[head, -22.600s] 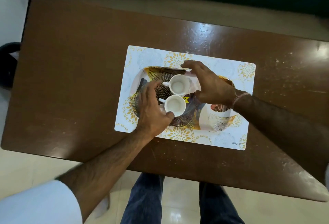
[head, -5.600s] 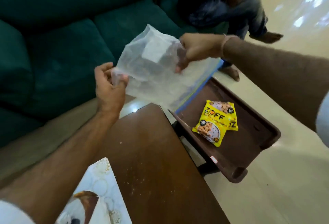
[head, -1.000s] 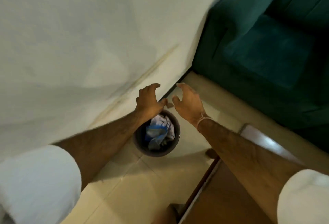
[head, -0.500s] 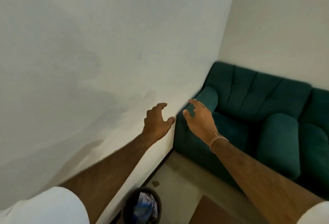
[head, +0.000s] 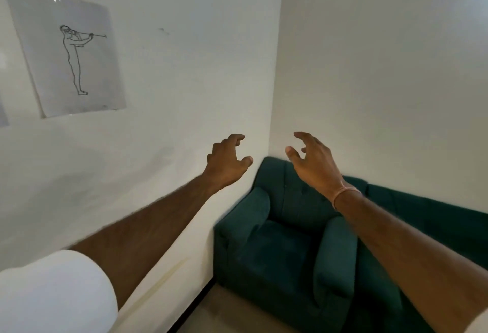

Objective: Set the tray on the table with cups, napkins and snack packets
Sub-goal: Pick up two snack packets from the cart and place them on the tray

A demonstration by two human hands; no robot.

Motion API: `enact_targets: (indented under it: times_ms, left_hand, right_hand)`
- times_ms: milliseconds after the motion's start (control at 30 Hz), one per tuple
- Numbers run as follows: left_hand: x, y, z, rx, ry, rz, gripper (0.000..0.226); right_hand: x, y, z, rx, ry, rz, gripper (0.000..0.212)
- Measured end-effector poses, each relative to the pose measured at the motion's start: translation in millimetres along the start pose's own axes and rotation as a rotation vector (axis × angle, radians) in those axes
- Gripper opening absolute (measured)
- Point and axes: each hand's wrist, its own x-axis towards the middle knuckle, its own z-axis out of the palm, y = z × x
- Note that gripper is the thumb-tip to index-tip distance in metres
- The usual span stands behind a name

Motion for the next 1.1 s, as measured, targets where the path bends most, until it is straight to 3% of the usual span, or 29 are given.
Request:
enact_targets:
  times_ms: [367,767,1100]
  left_hand:
    - [-51.7,172.5,90.6,-0.043,-0.148,0.125,0.061]
    - [-114.5,301.2,245.8,-0.162,-0.445,0.358,0.06]
    - [-264.2,408.8,424.3,-0.138,-0.753,0.433,0.06]
  right_hand:
    - [-86.5,88.7,-193.0,-0.122,0.102,0.081,0.051]
    - [-228.3,193.8,-327.3,-0.259,0.276,0.413,0.047]
    - [-416.4,338.2,-426.1,-0.365,0.341,0.713,0.045]
